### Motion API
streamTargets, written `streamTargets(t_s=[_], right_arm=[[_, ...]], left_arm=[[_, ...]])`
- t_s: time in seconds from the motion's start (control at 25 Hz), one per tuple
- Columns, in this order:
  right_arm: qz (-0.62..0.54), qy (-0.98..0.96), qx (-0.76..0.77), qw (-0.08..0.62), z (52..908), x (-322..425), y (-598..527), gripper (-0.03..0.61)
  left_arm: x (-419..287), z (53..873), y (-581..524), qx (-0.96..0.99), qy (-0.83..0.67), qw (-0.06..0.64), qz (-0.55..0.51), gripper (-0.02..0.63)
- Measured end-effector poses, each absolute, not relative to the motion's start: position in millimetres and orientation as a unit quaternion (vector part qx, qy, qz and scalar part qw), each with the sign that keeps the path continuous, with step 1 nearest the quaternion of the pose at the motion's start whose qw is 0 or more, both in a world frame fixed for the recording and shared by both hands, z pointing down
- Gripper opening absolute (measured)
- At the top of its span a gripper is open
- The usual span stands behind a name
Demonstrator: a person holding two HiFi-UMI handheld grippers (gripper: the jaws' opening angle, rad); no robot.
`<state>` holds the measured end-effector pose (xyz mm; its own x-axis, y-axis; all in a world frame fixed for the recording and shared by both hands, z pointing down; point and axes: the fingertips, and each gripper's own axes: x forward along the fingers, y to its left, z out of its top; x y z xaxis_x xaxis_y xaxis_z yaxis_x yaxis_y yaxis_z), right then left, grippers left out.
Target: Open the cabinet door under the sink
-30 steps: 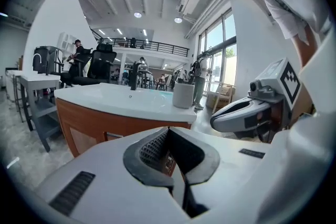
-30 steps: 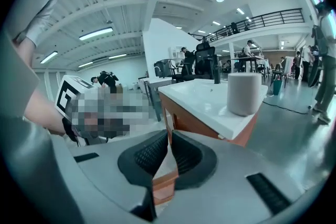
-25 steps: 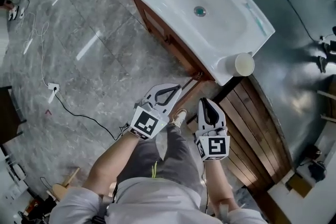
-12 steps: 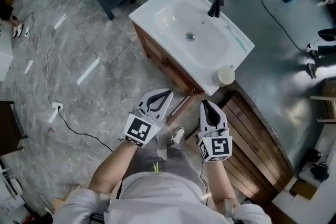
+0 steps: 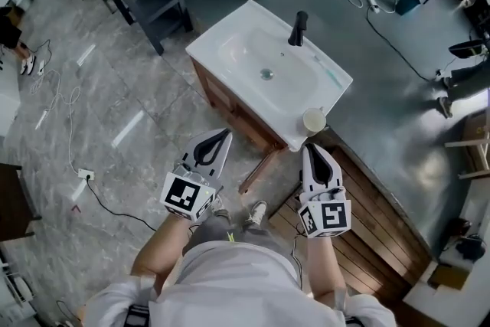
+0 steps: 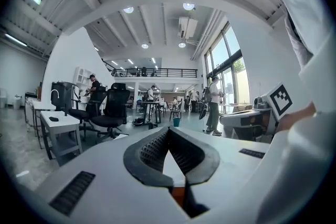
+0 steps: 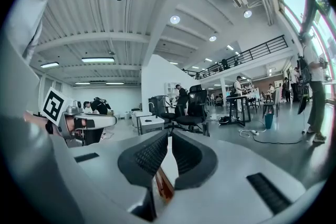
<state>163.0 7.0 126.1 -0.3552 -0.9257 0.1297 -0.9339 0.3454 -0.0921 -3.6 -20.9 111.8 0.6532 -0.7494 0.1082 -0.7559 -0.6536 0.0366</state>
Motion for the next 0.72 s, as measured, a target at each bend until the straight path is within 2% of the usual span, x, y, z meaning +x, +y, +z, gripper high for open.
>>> streamTargets(t_s=[0.44,0.72], right_arm=[[0.019,-0.819,0.573,-0.027,38.0,192.8,6.6,0.049],[-0.006,-0.829,0.556,-0.058,-9.4,181.0,5.7,0.049]], left_arm=[[3.2,34.4,-30.6,0.905,-0.426,0.002,-0.005,0.009],[-38.5,-2.2,-27.3,0.887,-0.46,-0.008,-0.033,0.009]])
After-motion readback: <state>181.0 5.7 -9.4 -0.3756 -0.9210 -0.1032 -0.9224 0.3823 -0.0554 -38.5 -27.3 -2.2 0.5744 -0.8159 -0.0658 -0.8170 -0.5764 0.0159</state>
